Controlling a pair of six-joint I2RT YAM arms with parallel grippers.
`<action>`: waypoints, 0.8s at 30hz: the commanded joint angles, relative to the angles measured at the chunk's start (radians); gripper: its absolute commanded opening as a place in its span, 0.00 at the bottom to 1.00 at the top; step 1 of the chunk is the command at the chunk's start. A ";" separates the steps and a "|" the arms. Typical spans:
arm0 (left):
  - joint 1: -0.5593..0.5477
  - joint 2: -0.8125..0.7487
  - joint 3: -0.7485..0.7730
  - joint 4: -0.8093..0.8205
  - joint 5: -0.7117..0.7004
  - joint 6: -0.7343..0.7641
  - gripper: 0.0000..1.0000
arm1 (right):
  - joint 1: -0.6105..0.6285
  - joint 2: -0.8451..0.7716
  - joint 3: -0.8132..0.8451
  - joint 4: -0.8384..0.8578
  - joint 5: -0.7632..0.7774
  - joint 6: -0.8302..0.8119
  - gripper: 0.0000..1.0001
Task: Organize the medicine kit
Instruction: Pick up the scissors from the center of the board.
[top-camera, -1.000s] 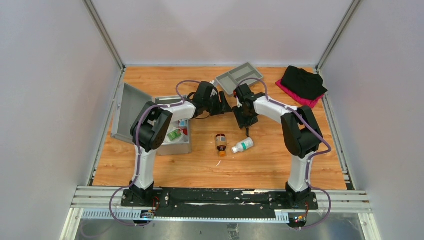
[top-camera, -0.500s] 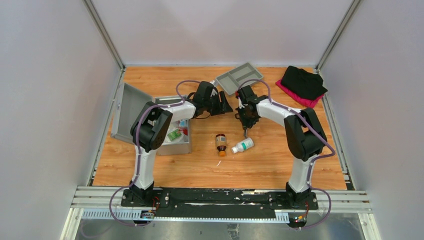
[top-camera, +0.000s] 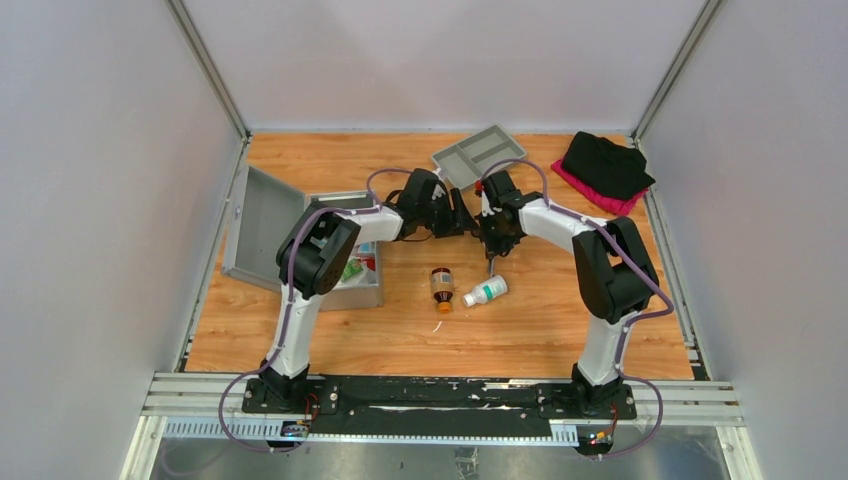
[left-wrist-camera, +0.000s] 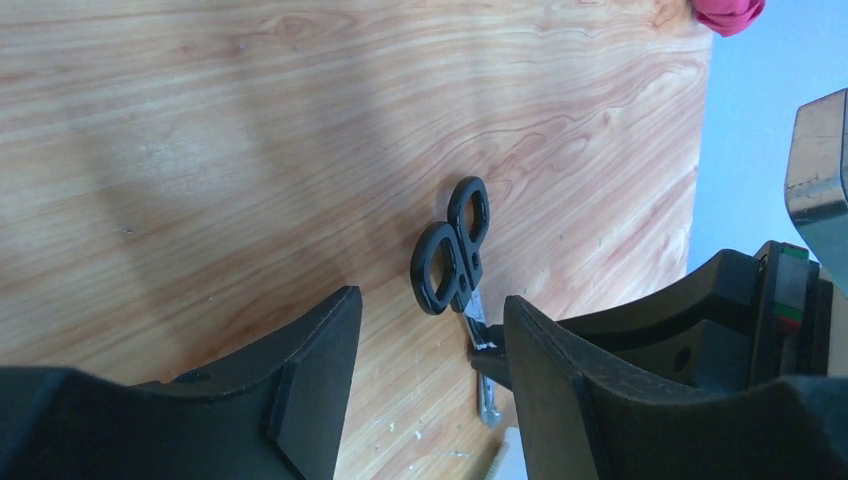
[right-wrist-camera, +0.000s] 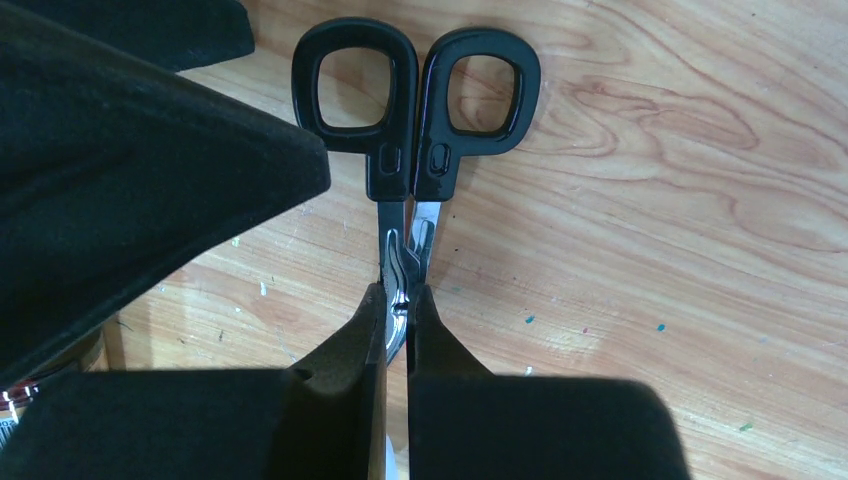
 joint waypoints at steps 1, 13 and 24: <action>-0.015 0.040 0.025 0.027 0.027 -0.032 0.60 | -0.008 0.083 -0.080 -0.084 -0.012 0.008 0.00; -0.018 0.112 0.034 0.087 0.055 -0.106 0.41 | -0.007 0.078 -0.074 -0.087 -0.014 0.009 0.00; -0.017 0.109 0.058 0.103 0.055 -0.104 0.03 | -0.008 0.049 -0.073 -0.093 0.022 0.018 0.00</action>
